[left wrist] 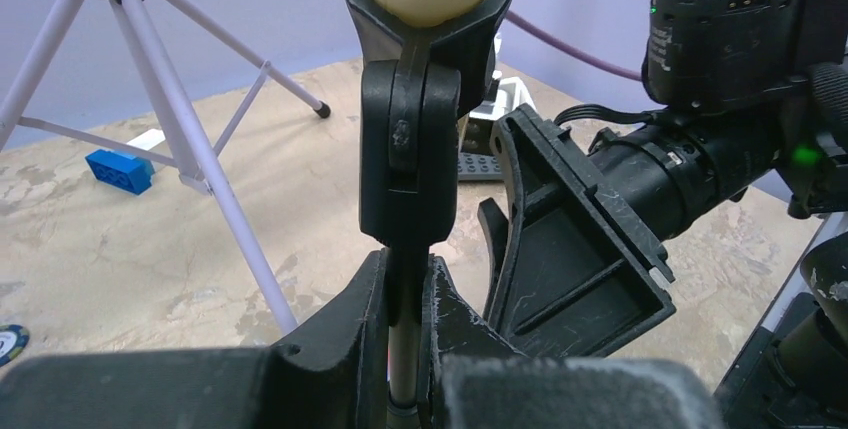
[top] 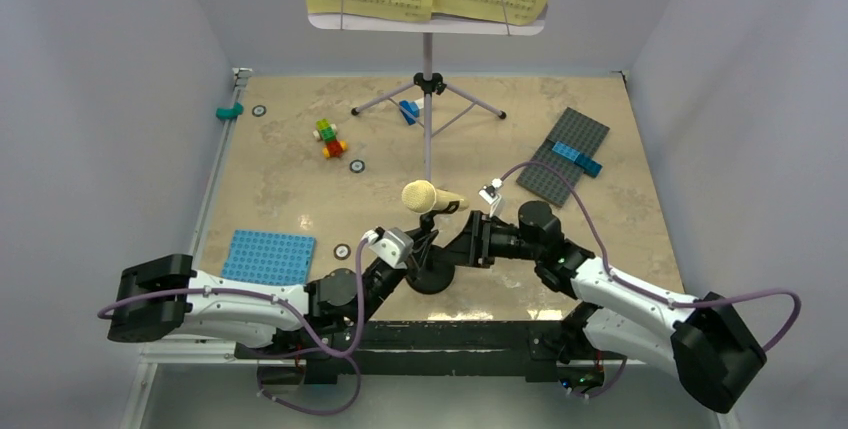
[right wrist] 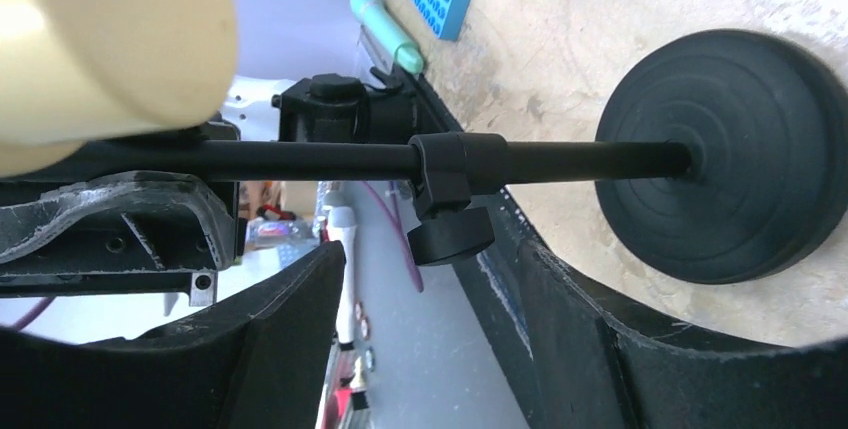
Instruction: Pack up the instrument practice props
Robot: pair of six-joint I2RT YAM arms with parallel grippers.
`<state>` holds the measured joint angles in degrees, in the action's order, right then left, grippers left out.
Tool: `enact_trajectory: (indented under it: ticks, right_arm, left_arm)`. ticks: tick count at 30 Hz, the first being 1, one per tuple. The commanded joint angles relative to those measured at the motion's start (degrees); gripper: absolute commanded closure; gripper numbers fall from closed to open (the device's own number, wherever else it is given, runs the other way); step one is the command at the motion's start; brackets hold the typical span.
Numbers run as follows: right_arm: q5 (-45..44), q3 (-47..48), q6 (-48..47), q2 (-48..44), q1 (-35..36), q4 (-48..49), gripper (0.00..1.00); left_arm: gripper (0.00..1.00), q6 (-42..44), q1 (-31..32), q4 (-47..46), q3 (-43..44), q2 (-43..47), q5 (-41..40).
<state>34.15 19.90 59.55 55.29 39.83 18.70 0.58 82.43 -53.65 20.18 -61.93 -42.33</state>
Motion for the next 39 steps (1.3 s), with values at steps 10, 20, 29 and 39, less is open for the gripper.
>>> enact_trajectory:
  ticks: [10, 20, 29, 39]
  right_arm:
    - [6.93, -1.27, 9.41, 8.38, -2.0, 18.36, 0.5]
    - [7.62, -1.79, 11.59, 13.08, -2.44, 25.26, 0.71]
    - [4.55, 1.79, -3.0, 9.14, -2.48, 13.72, 1.0]
    - [-16.83, 7.41, -34.23, 0.09, 8.29, -10.56, 1.0]
  left_arm:
    - [1.0, 1.18, 3.01, -4.68, -2.78, -1.77, -3.42]
    - [1.0, 1.06, 3.94, -5.33, -3.42, -2.13, -4.23]
    - [1.0, -0.93, 4.14, -3.24, -2.91, -3.17, -5.07]
    - [1.0, -5.49, 4.14, -0.06, -1.34, -5.46, -5.66]
